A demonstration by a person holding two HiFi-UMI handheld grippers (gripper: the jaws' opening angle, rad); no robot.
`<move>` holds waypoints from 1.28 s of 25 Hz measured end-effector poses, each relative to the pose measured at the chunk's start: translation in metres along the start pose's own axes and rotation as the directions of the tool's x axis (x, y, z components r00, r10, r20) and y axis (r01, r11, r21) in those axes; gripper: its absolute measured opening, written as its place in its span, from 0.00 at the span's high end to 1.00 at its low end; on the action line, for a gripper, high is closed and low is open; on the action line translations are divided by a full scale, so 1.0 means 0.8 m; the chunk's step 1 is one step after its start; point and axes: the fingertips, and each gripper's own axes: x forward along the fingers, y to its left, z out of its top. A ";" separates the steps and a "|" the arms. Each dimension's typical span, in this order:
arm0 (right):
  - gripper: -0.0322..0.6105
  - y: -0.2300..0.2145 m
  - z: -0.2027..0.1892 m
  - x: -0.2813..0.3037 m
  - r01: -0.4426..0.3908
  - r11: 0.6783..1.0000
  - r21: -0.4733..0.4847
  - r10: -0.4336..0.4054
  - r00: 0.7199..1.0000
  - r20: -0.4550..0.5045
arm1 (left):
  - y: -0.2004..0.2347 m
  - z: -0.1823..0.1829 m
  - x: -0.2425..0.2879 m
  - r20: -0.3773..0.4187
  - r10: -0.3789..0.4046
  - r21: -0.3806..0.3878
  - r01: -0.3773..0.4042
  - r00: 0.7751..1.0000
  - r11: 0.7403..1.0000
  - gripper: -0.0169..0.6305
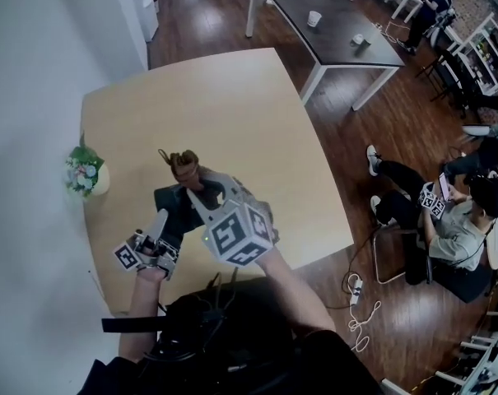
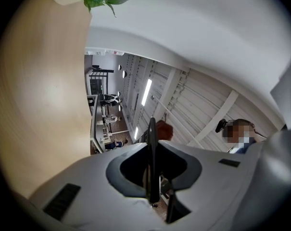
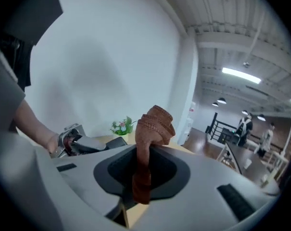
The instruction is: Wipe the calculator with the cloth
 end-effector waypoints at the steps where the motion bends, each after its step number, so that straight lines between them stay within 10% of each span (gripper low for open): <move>1: 0.84 0.016 -0.001 0.010 -0.029 0.998 -0.051 0.028 1.000 -0.014 | -0.001 -0.003 0.003 -0.008 -0.001 0.005 0.001 1.000 1.000 0.87; 10: 0.84 0.127 -0.054 -0.009 -0.228 0.942 -0.247 0.203 0.971 -0.126 | -0.006 0.013 0.004 0.055 -0.015 -0.025 0.017 0.998 1.000 0.86; 14: 0.84 0.164 -0.093 -0.032 -0.364 0.919 -0.150 0.333 0.922 -0.200 | 0.001 0.013 0.003 0.037 0.002 -0.018 -0.001 0.999 1.000 0.86; 19: 0.84 0.069 -0.036 -0.047 -0.183 0.983 0.009 0.183 0.982 -0.042 | 0.003 0.007 -0.002 0.021 0.002 -0.023 -0.002 1.000 1.000 0.86; 23: 0.84 -0.005 0.015 -0.035 0.069 0.993 -0.095 -0.069 0.998 -0.002 | -0.003 -0.008 0.001 -0.005 -0.011 -0.029 0.011 1.000 1.000 0.86; 32: 0.84 0.139 -0.034 -0.004 -0.146 0.952 -0.270 0.098 0.978 -0.184 | -0.004 -0.003 -0.012 0.082 -0.007 -0.081 0.013 0.997 0.997 0.86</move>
